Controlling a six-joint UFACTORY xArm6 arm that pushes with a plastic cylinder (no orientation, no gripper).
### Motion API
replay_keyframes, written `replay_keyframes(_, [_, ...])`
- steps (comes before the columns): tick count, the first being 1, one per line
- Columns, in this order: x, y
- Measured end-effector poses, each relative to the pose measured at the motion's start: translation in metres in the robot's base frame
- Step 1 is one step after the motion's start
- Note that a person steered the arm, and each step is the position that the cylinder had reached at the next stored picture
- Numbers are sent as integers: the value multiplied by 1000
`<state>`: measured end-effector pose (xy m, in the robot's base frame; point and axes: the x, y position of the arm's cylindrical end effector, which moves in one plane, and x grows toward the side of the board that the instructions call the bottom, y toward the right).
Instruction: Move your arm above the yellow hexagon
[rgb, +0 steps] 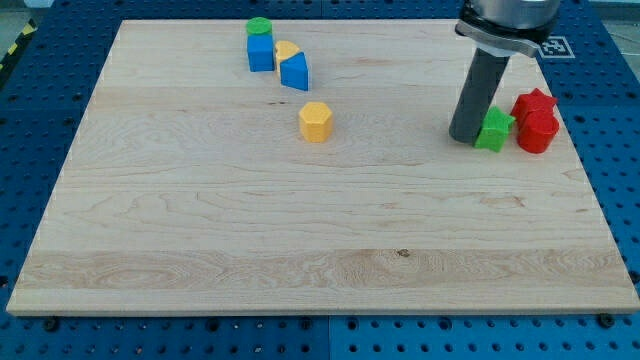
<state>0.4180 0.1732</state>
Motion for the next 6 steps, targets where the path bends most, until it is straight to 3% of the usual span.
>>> replay_keyframes(3, [0,10])
replay_keyframes(4, [-3,-23])
replay_keyframes(5, [-13,-97])
replay_keyframes(6, [-51,-154])
